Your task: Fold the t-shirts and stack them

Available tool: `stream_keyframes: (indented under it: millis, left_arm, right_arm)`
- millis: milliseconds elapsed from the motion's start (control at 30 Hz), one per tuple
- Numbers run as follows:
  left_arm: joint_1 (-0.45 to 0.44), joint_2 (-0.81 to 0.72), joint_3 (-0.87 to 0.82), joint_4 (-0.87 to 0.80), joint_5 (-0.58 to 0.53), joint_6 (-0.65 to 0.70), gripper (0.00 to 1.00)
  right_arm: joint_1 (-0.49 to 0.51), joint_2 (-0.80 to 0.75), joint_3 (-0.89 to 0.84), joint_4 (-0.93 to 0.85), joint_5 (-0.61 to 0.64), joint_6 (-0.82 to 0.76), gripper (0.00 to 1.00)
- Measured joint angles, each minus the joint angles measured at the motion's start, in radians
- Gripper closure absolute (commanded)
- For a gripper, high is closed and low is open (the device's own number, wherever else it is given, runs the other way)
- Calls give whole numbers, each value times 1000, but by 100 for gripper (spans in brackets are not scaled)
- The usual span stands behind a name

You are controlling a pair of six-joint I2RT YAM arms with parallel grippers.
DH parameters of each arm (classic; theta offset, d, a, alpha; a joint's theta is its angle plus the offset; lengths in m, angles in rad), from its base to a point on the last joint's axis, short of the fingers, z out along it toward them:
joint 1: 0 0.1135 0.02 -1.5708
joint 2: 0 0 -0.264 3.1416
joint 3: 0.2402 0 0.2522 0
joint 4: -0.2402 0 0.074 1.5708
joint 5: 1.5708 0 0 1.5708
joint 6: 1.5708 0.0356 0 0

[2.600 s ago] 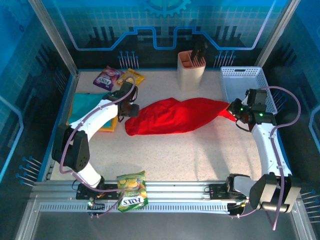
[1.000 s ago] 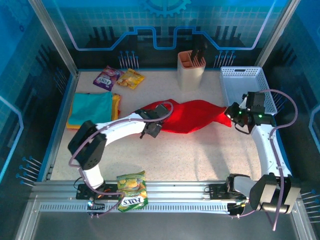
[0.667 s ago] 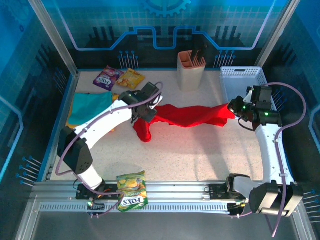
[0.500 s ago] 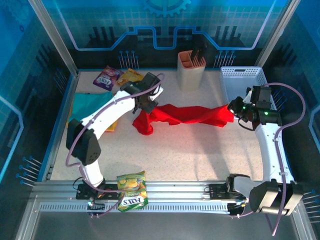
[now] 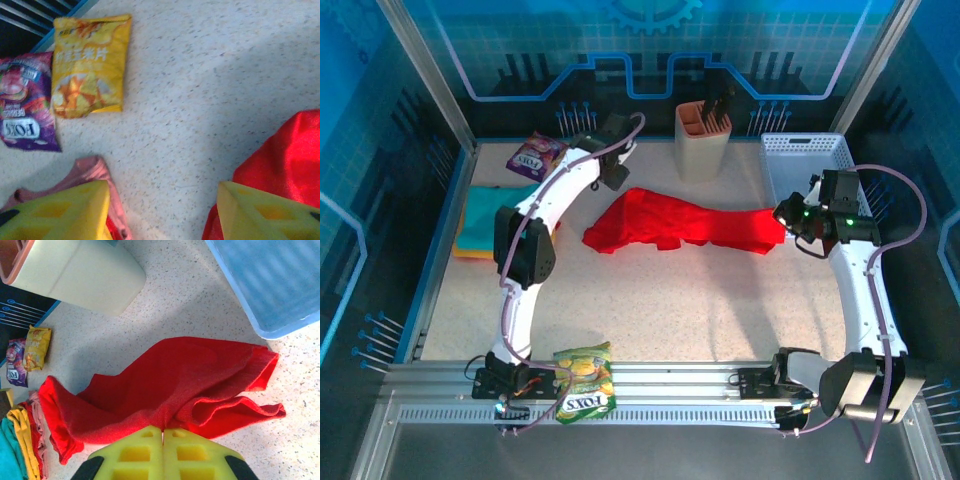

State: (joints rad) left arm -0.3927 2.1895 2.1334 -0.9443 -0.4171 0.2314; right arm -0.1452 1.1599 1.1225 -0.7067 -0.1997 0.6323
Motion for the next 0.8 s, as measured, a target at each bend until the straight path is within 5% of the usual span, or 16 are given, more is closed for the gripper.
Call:
stream_keyframes:
  millis: [233,367,633,800]
  left_arm:
    - [-27,-292,-457,83,100,-241,44]
    - [-119,-453,-688,155,155,-350,35]
    - [-246,-382,-782,279,151,-451,33]
    - [-253,-245,-742,276,31,-480,61]
  right_arm:
    - [0,0,-8,28,-9,3,100]
    - [2,3,-21,43,-19,6,100]
    - [15,6,-60,66,-22,19,100]
    - [15,5,-62,72,-22,19,100]
